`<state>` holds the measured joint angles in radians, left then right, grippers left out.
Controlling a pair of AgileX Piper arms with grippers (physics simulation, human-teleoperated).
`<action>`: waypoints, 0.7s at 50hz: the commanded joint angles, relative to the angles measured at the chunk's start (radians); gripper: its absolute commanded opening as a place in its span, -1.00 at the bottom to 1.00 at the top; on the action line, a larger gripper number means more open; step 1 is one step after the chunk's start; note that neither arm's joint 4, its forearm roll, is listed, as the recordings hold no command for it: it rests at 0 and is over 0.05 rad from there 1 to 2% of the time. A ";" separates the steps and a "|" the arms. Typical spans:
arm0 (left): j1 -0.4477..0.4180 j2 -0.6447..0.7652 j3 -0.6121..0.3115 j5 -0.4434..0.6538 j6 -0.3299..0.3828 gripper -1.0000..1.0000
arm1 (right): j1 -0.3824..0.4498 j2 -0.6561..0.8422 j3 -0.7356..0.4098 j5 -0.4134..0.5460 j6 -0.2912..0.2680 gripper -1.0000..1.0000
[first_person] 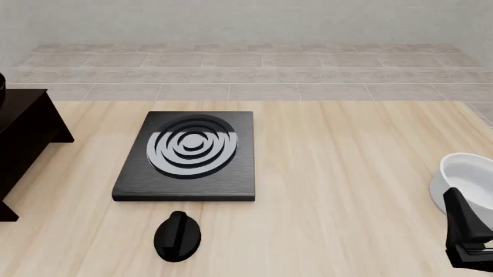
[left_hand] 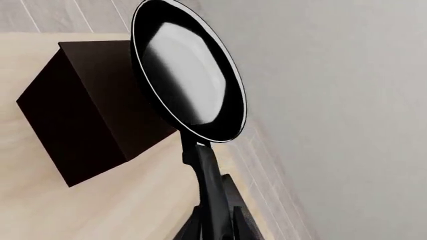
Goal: Put the frying pan on top of the cabinet.
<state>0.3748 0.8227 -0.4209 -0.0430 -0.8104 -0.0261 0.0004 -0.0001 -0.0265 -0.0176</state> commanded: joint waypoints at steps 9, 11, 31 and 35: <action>0.008 0.040 -0.008 -0.031 0.030 -1.00 | 0.000 0.000 0.000 0.002 -0.001 1.00; 0.007 0.042 -0.006 -0.034 0.032 -1.00 | 0.000 0.000 0.000 0.002 -0.001 1.00; 0.000 0.038 0.014 -0.035 0.029 -1.00 | 0.001 0.000 0.000 0.001 -0.001 1.00; -0.003 0.035 0.022 -0.038 0.028 -1.00 | 0.001 0.000 0.000 0.001 -0.002 1.00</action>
<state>0.3730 0.8726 -0.3881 -0.0908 -0.8274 -0.0258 0.0004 -0.0001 -0.0249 -0.0185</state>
